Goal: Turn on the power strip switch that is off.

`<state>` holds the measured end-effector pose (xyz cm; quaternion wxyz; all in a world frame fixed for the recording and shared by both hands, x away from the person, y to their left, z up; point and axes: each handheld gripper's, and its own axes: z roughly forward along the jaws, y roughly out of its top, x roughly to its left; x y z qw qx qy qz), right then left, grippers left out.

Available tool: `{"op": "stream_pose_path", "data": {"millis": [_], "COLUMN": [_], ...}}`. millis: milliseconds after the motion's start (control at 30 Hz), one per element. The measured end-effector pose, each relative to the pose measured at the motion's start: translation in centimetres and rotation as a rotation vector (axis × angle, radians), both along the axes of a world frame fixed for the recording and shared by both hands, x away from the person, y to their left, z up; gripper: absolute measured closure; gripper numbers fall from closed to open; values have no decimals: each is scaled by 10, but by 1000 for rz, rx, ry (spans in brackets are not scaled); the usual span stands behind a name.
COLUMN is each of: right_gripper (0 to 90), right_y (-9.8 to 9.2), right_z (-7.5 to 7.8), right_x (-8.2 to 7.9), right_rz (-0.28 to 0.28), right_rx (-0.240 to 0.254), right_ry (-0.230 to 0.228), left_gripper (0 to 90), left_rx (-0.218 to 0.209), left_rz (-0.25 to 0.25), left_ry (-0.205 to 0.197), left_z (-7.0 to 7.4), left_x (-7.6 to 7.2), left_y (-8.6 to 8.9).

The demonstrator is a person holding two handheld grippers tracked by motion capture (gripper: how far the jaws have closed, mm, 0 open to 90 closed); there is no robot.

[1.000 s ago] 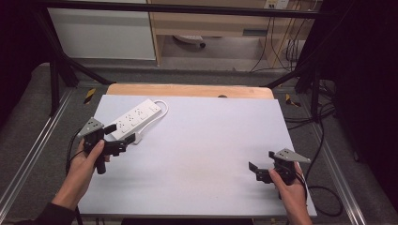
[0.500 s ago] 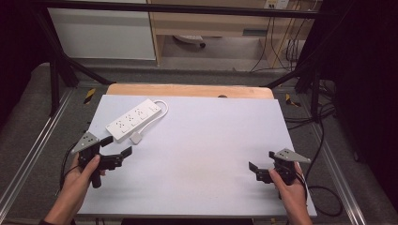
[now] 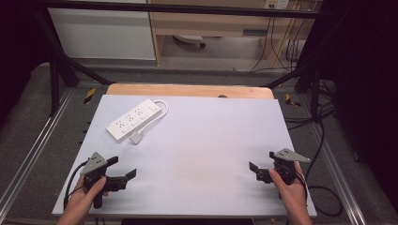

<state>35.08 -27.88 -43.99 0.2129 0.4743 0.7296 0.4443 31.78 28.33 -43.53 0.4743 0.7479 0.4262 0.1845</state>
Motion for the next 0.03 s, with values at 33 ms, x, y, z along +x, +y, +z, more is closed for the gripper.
{"op": "stream_pose_path", "data": {"millis": [33], "right_gripper": [23], "right_y": [0], "right_z": [-1], "right_x": [1], "right_rz": [-5], "right_rx": [-7], "right_ry": [10], "left_gripper": [72], "left_rx": [16], "left_rz": [3], "left_ry": [7], "left_z": [-4], "left_x": [-2], "left_y": [2]}}
